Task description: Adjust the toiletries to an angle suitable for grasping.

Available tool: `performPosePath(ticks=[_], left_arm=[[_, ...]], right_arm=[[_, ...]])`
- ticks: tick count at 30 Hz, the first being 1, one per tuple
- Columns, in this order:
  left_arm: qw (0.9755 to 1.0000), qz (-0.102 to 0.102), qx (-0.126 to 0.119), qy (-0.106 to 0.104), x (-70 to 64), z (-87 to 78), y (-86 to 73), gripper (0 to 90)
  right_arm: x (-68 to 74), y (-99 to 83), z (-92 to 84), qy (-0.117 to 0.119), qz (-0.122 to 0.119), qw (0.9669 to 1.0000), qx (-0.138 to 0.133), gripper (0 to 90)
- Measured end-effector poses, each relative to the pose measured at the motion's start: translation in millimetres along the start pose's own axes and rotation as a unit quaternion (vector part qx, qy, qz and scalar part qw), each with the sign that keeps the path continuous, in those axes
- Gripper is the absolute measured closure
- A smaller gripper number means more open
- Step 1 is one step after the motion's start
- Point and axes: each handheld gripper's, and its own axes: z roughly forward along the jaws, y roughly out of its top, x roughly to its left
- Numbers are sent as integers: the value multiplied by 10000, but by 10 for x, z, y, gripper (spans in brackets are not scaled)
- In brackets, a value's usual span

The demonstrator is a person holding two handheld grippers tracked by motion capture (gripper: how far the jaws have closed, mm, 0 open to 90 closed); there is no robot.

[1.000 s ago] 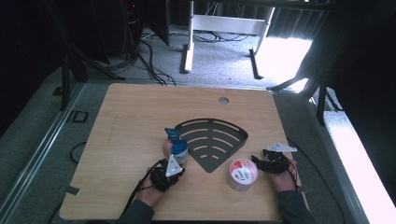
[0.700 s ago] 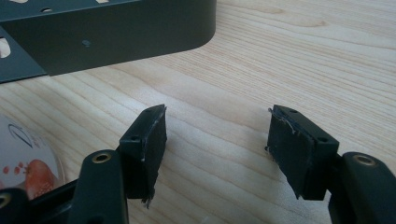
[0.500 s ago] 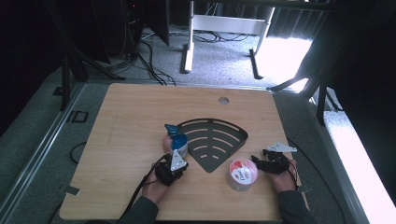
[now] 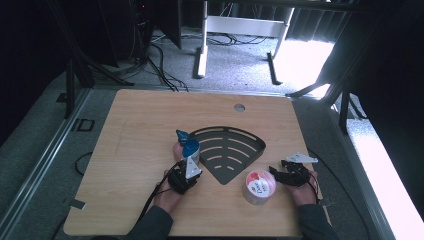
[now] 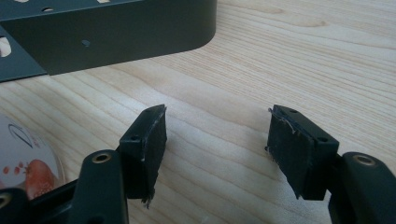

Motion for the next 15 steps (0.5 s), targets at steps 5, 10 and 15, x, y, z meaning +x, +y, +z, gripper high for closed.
performPosePath(ticks=[5,10,15], left_arm=[[10000,-46,-28,-70,16,-23,-22,895],[9997,68,-69,-203,-18,-54,-52,869],[9991,93,-90,-399,-61,-64,-95,842]], right_arm=[[-5,-1,0,13,9,10000,-12,371],[1,-1,-1,-4,5,10000,-2,373],[11,-10,-12,-43,35,10000,-7,387]])
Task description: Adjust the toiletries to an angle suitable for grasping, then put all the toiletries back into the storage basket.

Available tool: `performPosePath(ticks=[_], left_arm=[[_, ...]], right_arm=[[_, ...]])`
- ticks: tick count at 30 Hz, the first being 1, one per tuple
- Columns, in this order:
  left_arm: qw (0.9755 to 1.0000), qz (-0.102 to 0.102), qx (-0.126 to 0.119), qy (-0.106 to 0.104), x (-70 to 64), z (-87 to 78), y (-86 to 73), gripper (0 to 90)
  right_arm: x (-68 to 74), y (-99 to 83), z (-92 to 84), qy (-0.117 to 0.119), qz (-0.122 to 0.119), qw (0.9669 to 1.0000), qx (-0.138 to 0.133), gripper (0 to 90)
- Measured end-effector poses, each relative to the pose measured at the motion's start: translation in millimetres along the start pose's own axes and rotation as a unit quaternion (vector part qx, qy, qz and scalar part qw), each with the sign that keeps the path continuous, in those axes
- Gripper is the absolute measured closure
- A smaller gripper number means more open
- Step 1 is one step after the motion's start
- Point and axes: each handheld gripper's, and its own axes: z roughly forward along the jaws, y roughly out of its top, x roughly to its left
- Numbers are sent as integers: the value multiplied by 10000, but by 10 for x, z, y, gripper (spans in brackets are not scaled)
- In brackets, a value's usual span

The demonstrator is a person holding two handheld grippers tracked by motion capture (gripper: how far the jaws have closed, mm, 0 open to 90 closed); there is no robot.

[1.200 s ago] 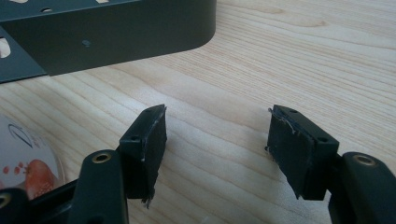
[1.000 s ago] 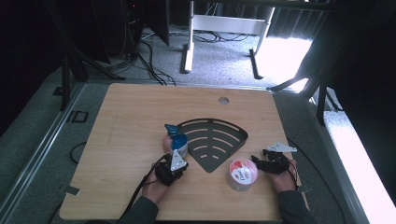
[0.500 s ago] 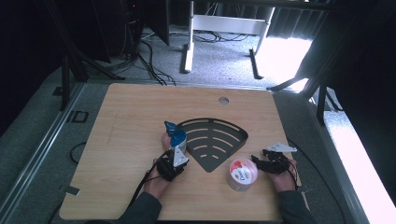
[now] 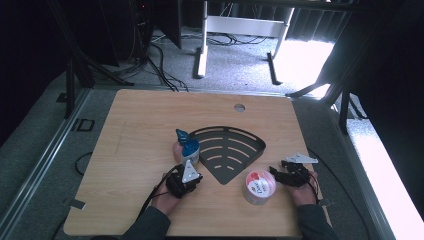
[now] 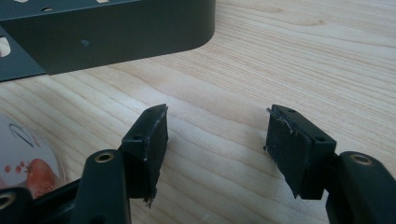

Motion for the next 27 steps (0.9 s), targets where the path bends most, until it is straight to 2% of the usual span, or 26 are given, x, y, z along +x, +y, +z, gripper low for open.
performPosePath(ticks=[4,12,20,23,27], left_arm=[[9999,-56,-18,-162,-33,10,2,815],[9993,-147,-41,-347,-88,23,10,745],[9993,-155,-48,-348,-103,47,21,690],[9992,-173,-79,-347,-100,31,26,673],[9991,-239,-120,-341,-98,24,36,632]], right_arm=[[5,-11,-12,9,-9,10000,-5,392],[15,-41,-46,57,-41,10000,-5,398],[37,-74,-103,86,-78,9999,54,415],[50,-95,-144,88,-62,9999,83,451],[68,-128,-200,219,10,9997,94,496]])
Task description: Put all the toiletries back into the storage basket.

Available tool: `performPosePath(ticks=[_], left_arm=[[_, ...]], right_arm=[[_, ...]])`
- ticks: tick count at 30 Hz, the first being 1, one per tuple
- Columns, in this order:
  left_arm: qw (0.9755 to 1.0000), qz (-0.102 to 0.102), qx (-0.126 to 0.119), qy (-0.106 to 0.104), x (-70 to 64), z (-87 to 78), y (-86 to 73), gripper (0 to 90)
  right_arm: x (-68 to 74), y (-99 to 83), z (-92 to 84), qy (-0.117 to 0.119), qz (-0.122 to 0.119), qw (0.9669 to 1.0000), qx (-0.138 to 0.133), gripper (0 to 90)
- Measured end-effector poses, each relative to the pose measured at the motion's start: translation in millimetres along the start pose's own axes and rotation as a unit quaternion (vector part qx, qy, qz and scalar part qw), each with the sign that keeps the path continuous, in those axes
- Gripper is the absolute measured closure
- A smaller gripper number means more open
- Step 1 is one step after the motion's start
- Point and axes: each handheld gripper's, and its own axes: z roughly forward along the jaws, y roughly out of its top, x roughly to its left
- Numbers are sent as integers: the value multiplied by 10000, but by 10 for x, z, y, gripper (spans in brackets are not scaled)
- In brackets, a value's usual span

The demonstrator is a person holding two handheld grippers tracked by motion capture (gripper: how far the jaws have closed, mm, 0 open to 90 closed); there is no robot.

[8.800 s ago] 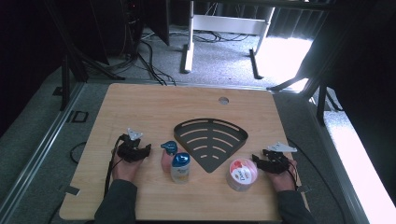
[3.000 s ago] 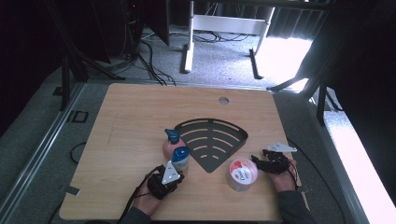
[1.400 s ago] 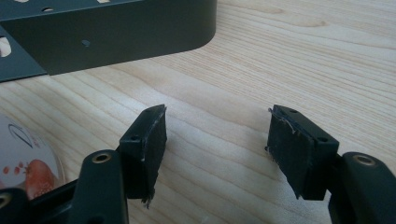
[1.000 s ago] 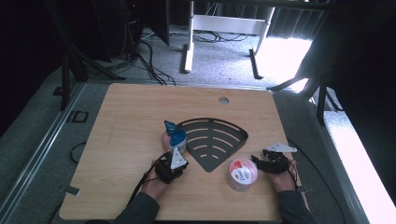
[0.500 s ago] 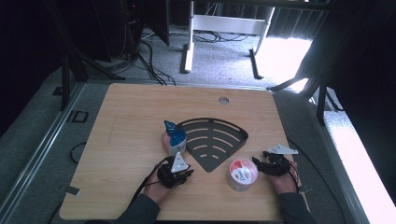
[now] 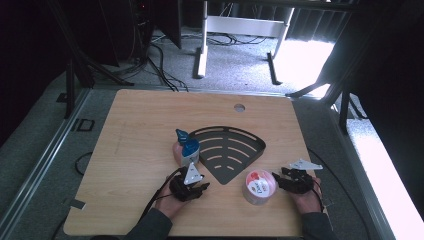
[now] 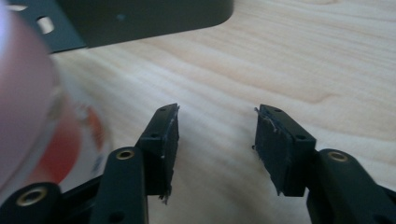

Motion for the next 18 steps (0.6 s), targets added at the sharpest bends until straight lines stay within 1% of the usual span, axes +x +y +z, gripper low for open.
performPosePath(ticks=[3,5,6,11,12,15,18], left_arm=[[10000,-55,37,-68,-7,0,11,625],[9999,-47,42,-79,-12,1,15,616],[9999,-68,42,-128,-23,8,27,610],[9997,-53,14,-226,-64,21,62,594],[9996,-78,7,-254,-72,28,68,591],[9995,-65,38,-306,-98,56,96,579],[9992,-18,35,-397,-151,79,140,572]], right_arm=[[55,-38,-77,51,-59,10000,0,531],[84,-59,-134,45,-107,9999,-31,548],[98,-73,-169,61,-108,9999,-61,554],[154,-157,-337,218,-83,9995,-189,557],[163,-168,-362,233,-80,9994,-227,557],[175,-172,-408,359,-28,9988,-346,556],[191,-157,-414,410,-42,9984,-394,557]])
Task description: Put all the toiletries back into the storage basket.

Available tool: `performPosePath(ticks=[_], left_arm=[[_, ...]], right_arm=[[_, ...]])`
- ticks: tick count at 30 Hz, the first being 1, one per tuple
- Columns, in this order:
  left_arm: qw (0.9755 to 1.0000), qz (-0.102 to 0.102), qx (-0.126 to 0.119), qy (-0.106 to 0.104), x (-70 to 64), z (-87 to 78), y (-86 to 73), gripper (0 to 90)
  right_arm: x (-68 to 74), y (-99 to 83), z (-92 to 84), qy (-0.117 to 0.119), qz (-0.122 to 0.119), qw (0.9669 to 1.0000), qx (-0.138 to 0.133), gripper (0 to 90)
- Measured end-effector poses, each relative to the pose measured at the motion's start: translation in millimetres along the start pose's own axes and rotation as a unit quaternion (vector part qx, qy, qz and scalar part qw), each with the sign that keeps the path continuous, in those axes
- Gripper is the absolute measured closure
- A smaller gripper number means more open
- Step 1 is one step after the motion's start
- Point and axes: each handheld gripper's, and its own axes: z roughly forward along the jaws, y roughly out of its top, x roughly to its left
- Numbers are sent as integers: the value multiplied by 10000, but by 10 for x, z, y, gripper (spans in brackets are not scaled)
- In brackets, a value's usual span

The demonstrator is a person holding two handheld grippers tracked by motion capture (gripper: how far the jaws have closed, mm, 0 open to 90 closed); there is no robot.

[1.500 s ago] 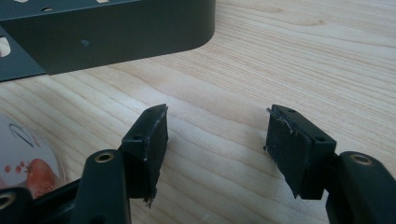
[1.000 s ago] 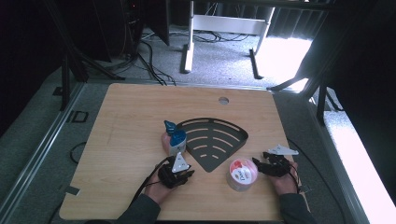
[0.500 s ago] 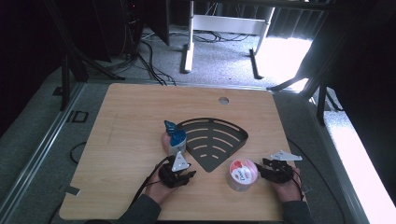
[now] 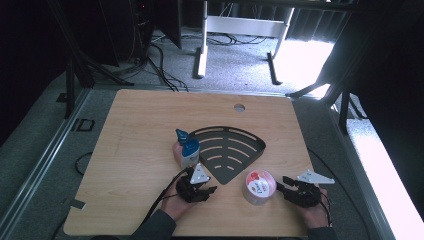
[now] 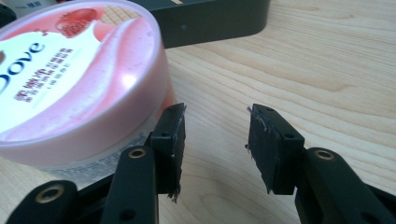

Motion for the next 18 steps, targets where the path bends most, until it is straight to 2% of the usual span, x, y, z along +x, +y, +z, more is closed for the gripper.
performPosePath(ticks=[4,9,18], left_arm=[[9997,166,-18,-162,-103,49,74,564],[9990,361,-34,-267,-205,112,179,547],[9982,473,-106,-360,-288,172,294,542]], right_arm=[[37,13,-13,60,-70,10000,1,561],[70,-8,-72,91,-89,9999,-36,575],[107,-24,-111,127,-138,9998,-50,615]])
